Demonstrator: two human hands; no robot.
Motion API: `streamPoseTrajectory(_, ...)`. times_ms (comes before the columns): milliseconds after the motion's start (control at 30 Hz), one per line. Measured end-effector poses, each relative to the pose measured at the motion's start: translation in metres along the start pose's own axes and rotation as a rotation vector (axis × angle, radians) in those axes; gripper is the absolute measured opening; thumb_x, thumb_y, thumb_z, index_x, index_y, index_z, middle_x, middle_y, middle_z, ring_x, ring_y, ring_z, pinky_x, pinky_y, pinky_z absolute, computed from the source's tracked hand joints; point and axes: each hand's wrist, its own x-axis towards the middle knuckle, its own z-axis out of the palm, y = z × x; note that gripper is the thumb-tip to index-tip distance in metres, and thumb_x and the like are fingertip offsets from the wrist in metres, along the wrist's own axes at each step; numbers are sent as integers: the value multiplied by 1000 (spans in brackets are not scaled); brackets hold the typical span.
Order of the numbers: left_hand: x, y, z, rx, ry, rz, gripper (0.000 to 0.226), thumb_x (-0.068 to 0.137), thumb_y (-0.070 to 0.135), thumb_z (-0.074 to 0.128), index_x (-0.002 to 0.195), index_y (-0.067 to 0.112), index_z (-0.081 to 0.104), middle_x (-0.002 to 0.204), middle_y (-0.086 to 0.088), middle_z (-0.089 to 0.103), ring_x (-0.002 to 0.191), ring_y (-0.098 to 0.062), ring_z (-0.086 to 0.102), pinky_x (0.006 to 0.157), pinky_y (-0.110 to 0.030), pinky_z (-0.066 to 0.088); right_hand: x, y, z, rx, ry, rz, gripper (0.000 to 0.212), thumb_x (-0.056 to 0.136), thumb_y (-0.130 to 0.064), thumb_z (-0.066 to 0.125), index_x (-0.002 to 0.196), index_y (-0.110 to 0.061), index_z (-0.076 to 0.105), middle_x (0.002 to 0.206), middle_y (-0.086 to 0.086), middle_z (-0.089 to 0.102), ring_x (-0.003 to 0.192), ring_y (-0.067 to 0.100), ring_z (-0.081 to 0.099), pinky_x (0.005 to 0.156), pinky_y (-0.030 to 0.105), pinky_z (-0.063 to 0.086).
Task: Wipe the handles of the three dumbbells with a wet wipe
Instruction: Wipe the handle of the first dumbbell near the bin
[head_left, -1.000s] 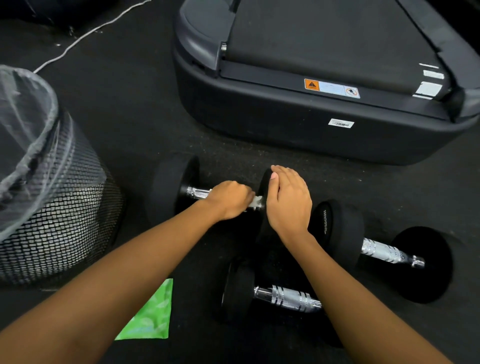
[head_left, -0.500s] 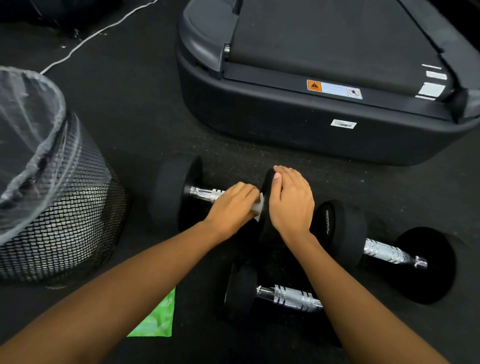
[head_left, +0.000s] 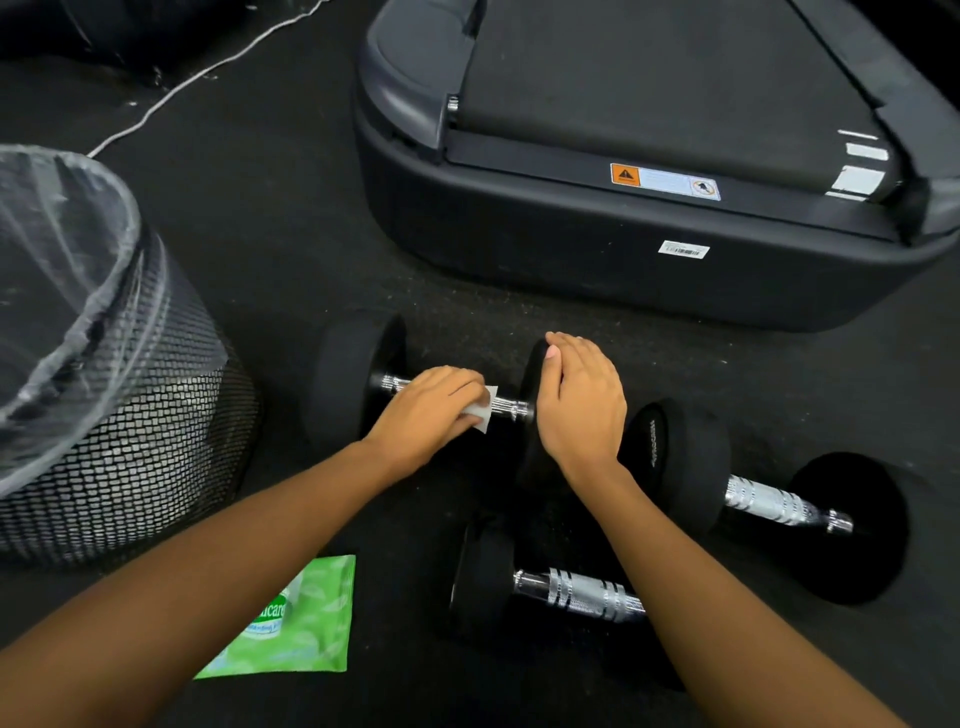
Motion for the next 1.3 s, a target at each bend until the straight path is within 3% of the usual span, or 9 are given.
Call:
streamPoseTrajectory(167,-10,-5,3,10,51,-17,34,91,32,42,106,13,66,110,0,65,105,-15,58,102,-25,31,0,-1,-2,5,-2,1,43,96,-27,29,122,-10,59,125,4,61,124,18,48,108,33,30)
streamPoseTrajectory(333,-3,6,14,-74,115,-167,28,94,23,50,115,11,65,116,-3,66,112,-15,58,107,-24,26,0,-1,-1,9,6,1,43,96,-26,29,121,-9,60,124,4,62,123,19,49,108,33,31)
streamPoseTrajectory(433,14,13,14,-132,51,-213,29,96,21,49,119,8,63,118,-4,65,114,-15,57,106,-21,22,0,0,-1,5,3,1,43,96,-27,29,121,-10,60,124,4,61,124,19,49,108,34,31)
streamPoseTrajectory(600,17,13,12,-60,-47,-114,33,98,24,45,127,12,56,127,-1,60,121,-13,51,107,-21,21,0,0,-1,8,0,-2,42,96,-26,30,121,-10,59,124,4,61,124,18,49,108,32,30)
streamPoseTrajectory(733,15,10,7,-32,-23,-196,31,98,24,44,121,12,61,118,-2,64,113,-15,56,103,-23,28,-1,1,1,2,9,0,46,96,-29,26,121,-10,59,124,4,61,124,19,49,108,33,31)
streamPoseTrajectory(900,38,20,11,-3,-147,-434,34,98,26,37,101,9,66,101,-10,66,96,-25,59,83,-33,42,0,1,1,0,16,-13,45,96,-28,27,120,-9,60,123,4,62,122,19,50,107,33,32)
streamPoseTrajectory(1100,36,22,8,-95,-172,-282,32,98,25,38,116,12,62,112,-7,65,104,-21,58,91,-33,43,1,0,0,14,3,1,43,96,-26,29,121,-9,60,124,5,62,123,19,49,107,35,34)
streamPoseTrajectory(1233,44,15,4,-71,-288,-441,32,98,27,36,94,10,62,100,-12,66,94,-27,59,78,-35,44,-2,0,0,3,9,-5,42,96,-26,30,121,-9,60,124,4,62,123,19,49,108,35,33)
streamPoseTrajectory(1300,50,21,3,39,-340,-446,32,98,25,35,93,10,63,100,-12,66,92,-28,60,77,-35,43,-2,0,1,5,17,-7,41,96,-25,31,120,-9,60,123,5,62,122,19,50,108,35,34)
